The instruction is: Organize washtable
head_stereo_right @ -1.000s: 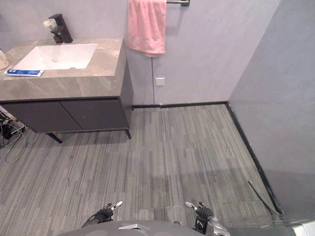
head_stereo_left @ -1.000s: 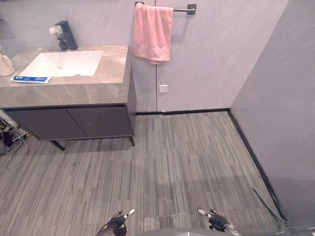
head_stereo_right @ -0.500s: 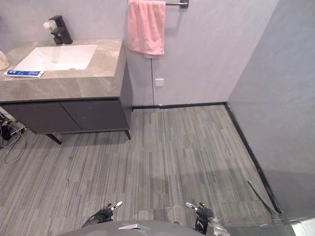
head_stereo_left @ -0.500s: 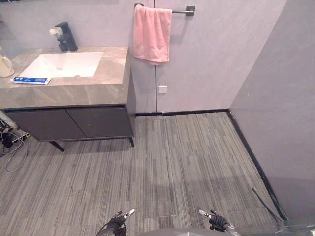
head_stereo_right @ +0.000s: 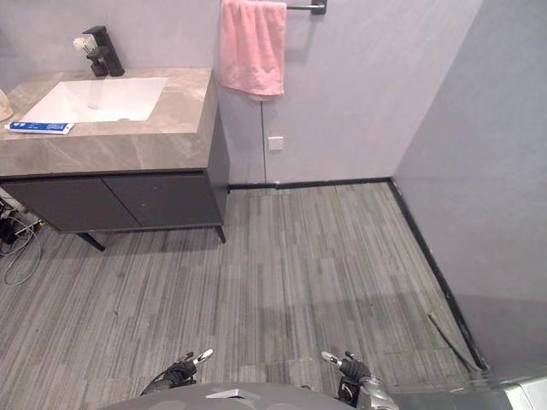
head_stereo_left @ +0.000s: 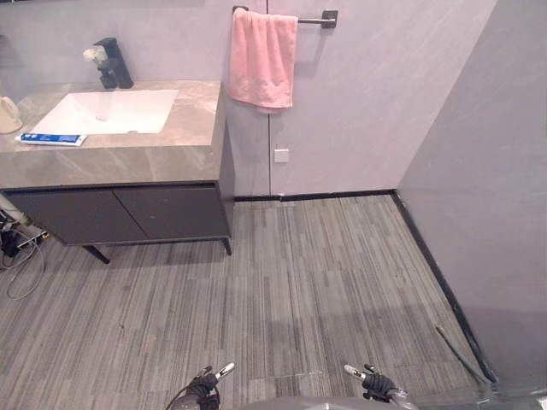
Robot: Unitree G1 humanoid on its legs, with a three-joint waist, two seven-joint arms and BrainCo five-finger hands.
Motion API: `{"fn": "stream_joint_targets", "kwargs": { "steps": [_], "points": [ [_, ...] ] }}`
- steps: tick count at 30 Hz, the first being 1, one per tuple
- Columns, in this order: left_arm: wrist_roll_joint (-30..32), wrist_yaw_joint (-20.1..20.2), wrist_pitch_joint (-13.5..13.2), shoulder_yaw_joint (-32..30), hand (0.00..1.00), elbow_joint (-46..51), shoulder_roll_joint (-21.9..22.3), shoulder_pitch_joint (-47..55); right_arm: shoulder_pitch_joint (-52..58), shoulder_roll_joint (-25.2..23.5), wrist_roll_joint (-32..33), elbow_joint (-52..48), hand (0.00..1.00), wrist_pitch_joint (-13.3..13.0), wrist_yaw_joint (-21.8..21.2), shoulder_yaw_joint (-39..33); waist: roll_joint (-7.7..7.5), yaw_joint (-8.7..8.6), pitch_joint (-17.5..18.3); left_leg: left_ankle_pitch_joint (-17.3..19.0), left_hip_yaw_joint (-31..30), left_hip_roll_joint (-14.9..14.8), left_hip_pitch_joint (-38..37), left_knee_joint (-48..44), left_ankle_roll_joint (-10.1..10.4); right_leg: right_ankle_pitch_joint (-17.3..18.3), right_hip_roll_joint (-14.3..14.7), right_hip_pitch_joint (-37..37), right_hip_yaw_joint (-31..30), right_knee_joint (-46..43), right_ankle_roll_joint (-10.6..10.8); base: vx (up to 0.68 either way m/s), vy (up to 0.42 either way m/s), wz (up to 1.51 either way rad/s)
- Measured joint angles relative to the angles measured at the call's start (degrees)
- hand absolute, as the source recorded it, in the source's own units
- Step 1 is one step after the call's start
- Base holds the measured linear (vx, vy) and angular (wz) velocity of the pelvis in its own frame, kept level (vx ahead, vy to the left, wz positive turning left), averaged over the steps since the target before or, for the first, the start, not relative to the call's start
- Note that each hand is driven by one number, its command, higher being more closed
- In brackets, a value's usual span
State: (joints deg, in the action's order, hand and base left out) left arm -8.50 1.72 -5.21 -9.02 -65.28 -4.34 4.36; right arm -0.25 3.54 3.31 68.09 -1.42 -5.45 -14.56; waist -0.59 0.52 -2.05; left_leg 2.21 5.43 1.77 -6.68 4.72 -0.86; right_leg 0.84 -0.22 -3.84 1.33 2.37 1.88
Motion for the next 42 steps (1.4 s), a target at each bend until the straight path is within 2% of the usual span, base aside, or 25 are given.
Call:
{"fn": "stream_joint_targets", "kwargs": {
  "steps": [6,9,10,12,14,15,18,20,22,23,24,25,26,27,28,30,31,33,34,36,38,39,40,41,42],
  "points": [
    [0.06,-0.06,-0.18,0.54,0.0,0.08,-0.51,-0.55,-1.08,0.23,-0.05,-0.03,0.0,-0.49,-0.04,3.5,-0.85,0.01,-0.81,0.1,0.84,0.13,2.74,-0.88,-0.24,0.02,-0.01,3.67,-1.34,-1.93,0.19,-0.01,0.011,-0.1],
    [0.12,-0.13,-0.1,1.07,0.0,0.04,-0.71,-1.63,-1.61,0.36,0.05,-0.03,0.0,-0.49,0.01,3.43,-1.15,-0.05,-2.3,1.72,0.38,0.66,3.69,-2.92,-0.93,3.56,-0.76,6.25,-0.96,-8.61,1.11,-0.02,0.05,0.1],
    [0.12,-0.13,-0.11,2.08,0.0,0.11,-0.91,-2.13,-1.98,0.45,0.09,-0.06,0.0,-0.48,0.22,3.1,-1.26,-0.05,-3.63,2.85,-0.43,1.33,3.66,-3.91,-1.71,6.68,-1.91,8.67,0.19,-15.84,2.3,-0.05,0.063,0.3],
    [0.11,-0.31,-0.14,2.25,0.0,0.31,-0.71,-2.56,-2.46,0.71,0.14,-0.67,0.0,-0.54,0.48,3.03,-0.92,0.01,-5.32,3.62,-1.28,1.56,3.13,-4.16,-2.73,7.72,-2.85,13.4,1.6,-28.28,2.71,-0.09,0.073,0.3],
    [0.21,-0.54,-0.07,2.13,0.0,0.78,-0.64,-3.01,-3.04,0.47,1.49,-1.19,0.0,-0.97,0.48,2.78,-1.43,0.03,-6.27,4.83,-1.69,2.03,1.35,-4.94,-3.38,8.6,-4.78,20.22,2.53,-43.42,1.76,-0.06,0.048,0.22],
    [0.26,-0.63,-0.11,2.09,0.0,0.77,-0.7,-3.45,-3.13,0.46,2.04,-1.17,0.0,-0.99,0.48,2.65,-1.57,0.12,-6.33,5.44,-1.7,1.87,0.99,-5.4,-3.37,9.1,-5.09,21.37,2.93,-45.42,1.31,-0.07,0.014,0.1],
    [1.13,-0.74,0.02,2.14,0.0,-0.11,-0.59,-4.02,-3.22,0.33,2.55,-0.89,0.0,-1.03,0.46,0.49,-1.27,-0.12,-6.42,7.98,-1.68,-0.55,-0.03,-6.07,-2.63,9.19,-6.12,24.26,9.16,-37.38,1.31,-0.15,-0.011,-0.09],
    [1.81,-0.7,0.11,2.15,0.0,-0.42,-0.78,-4.59,-3.96,0.24,4.65,-0.52,0.0,-0.94,0.53,-0.98,-1.57,-0.39,-7.03,9.83,-1.66,-2.06,-1.08,-5.64,-0.91,3.89,-5.82,24.99,12.76,-19.35,2.0,-0.15,-0.006,-0.14],
    [2.26,-0.7,0.16,2.18,0.0,-0.4,-0.96,-4.87,-4.5,0.44,4.64,-0.4,0.0,-0.58,0.59,-2.03,-1.96,-0.95,-8.21,11.02,-1.71,-2.28,-3.86,-4.56,1.26,-1.93,-6.2,25.34,13.12,-8.79,3.25,-0.02,-0.03,-0.05],
    [2.27,-0.67,0.21,2.19,0.0,-0.43,-1.16,-4.92,-4.67,0.49,4.65,-0.4,0.0,-0.43,0.62,-2.15,-2.2,-1.29,-8.45,11.5,-1.77,-2.36,-4.72,-4.67,1.92,-2.71,-6.38,25.96,13.04,-7.67,3.6,0.19,-0.154,0.18],
    [2.27,-0.63,0.35,2.18,0.0,-0.44,-1.36,-4.74,-4.89,0.48,4.64,-0.53,0.0,-0.42,0.46,-3.06,-2.05,-1.96,-8.46,13.66,-2.03,-3.58,-6.25,-5.08,3.85,-2.92,-6.27,26.7,13.05,-7.55,3.58,0.51,-0.283,0.48],
    [2.3,-0.51,0.35,2.14,0.0,-0.24,-1.66,-4.14,-4.95,0.41,4.61,-0.58,0.0,-0.41,0.44,-3.71,-1.44,-2.45,-8.26,15.89,-3.16,-5.77,-7.79,-6.58,5.97,-3.24,-5.29,26.31,13.61,-8.44,2.3,0.62,-0.336,0.61],
    [2.36,-0.4,0.35,2.11,0.0,-0.05,-1.99,-4.13,-4.95,0.35,4.56,-0.53,0.0,-0.33,0.44,-3.76,-1.6,-2.46,-8.18,16.7,-3.8,-6.58,-7.71,-8.76,6.73,-5.89,-4.43,25.99,13.57,-9.38,0.03,0.84,-0.52,0.52],
    [2.44,-0.15,0.47,1.43,0.0,0.22,-2.36,-4.02,-5.33,0.32,4.55,-0.52,0.0,-0.27,0.42,-4.24,-0.25,-1.26,-7.23,17.91,-5.36,-11.12,-3.9,-20.56,7.94,-8.0,-0.85,25.7,13.96,-13.3,-4.76,0.61,-0.464,0.19],
    [2.53,0.0,0.49,0.71,0.0,0.19,-2.18,-3.84,-5.8,0.19,4.55,-0.58,0.0,-0.35,0.43,-4.33,0.34,-1.1,-6.84,17.03,-5.91,-12.12,-1.23,-26.16,8.57,-6.32,0.32,25.49,14.09,-13.76,-5.37,0.61,-0.49,-0.1],
    [2.46,0.06,0.85,-0.99,0.0,0.11,-0.99,-3.62,-7.58,0.23,4.56,-0.82,0.0,-0.39,0.42,-4.13,2.13,-0.92,-7.46,9.98,-6.51,-14.41,5.91,-43.73,7.94,-2.99,3.16,22.94,14.22,-14.56,-6.98,0.37,-0.285,-0.38],
    [1.96,0.18,0.96,-2.3,0.0,0.79,0.16,-3.88,-8.27,0.22,4.6,-1.16,0.0,-0.37,0.54,-2.99,3.79,0.17,-7.95,4.58,-7.91,-15.17,11.85,-60.31,8.65,-0.95,5.8,17.93,12.67,-13.5,-8.39,0.48,-0.274,-0.68],
    [1.7,0.18,0.71,-2.18,0.0,1.95,0.09,-3.9,-9.45,0.1,4.69,-1.12,0.0,-0.42,0.9,-0.52,3.57,1.29,-8.65,5.5,-6.49,-14.8,15.58,-70.02,7.25,0.02,6.97,12.0,10.1,-12.23,-9.64,0.53,-0.229,-0.7],
    [1.1,0.18,0.17,-2.06,0.0,3.14,0.06,-3.9,-10.22,-0.22,5.24,-1.23,0.0,-0.54,1.04,0.99,2.7,1.75,-9.4,6.59,-4.46,-13.95,18.05,-72.58,6.38,0.56,6.74,7.04,8.16,-10.93,-10.4,0.53,-0.206,-0.55],
    [0.86,0.17,-0.38,-2.07,0.0,5.01,0.22,-3.84,-10.35,-0.26,6.59,-3.15,0.0,-0.74,1.42,1.85,2.29,2.64,-9.44,8.42,-2.15,-12.5,23.4,-70.84,5.4,1.78,5.82,1.52,6.21,-8.78,-10.99,0.5,-0.144,-0.53],
    [-0.07,-0.01,-1.3,-2.47,0.0,6.08,0.02,-3.84,-12.37,-0.05,6.84,-3.03,0.0,-1.03,1.76,2.33,2.01,3.47,-9.61,10.48,1.23,-10.91,29.97,-58.76,5.44,5.57,3.84,-3.43,2.55,-5.63,-6.95,0.48,-0.025,-0.7],
    [-0.02,-0.08,-1.33,-2.62,0.0,5.88,-0.01,-3.83,-12.49,0.01,6.84,-3.14,0.0,-1.07,1.75,2.72,1.73,3.49,-9.93,10.36,2.19,-10.7,30.36,-52.74,5.5,6.49,3.53,-4.56,2.3,-4.82,-6.14,0.48,0.018,-0.57],
    [-0.06,-0.2,-1.2,-2.95,0.0,4.93,0.17,-3.7,-12.07,0.29,6.84,-3.33,0.0,-1.32,1.76,2.9,2.66,3.38,-9.79,8.99,2.99,-10.3,30.05,-38.74,5.45,7.49,3.09,-6.8,2.13,-3.65,-5.26,0.38,0.03,-0.32],
    [-0.01,-0.28,-1.21,-3.11,0.0,4.67,0.14,-3.62,-11.33,0.35,6.82,-3.3,0.0,-1.34,1.76,2.96,2.71,3.36,-9.74,7.35,3.29,-9.63,29.6,-31.74,5.55,8.39,2.65,-8.12,2.04,-3.31,-4.81,0.62,0.148,-0.28],
    [0.11,-0.58,-1.11,-3.2,0.0,4.61,0.21,-2.08,-8.44,1.2,6.78,-3.14,0.0,-1.27,1.69,3.49,3.5,3.43,-9.09,0.84,3.11,-8.52,27.73,-17.24,5.87,11.31,2.33,-10.98,1.37,-3.42,-2.86,0.59,0.164,-0.25]
  ]
}}
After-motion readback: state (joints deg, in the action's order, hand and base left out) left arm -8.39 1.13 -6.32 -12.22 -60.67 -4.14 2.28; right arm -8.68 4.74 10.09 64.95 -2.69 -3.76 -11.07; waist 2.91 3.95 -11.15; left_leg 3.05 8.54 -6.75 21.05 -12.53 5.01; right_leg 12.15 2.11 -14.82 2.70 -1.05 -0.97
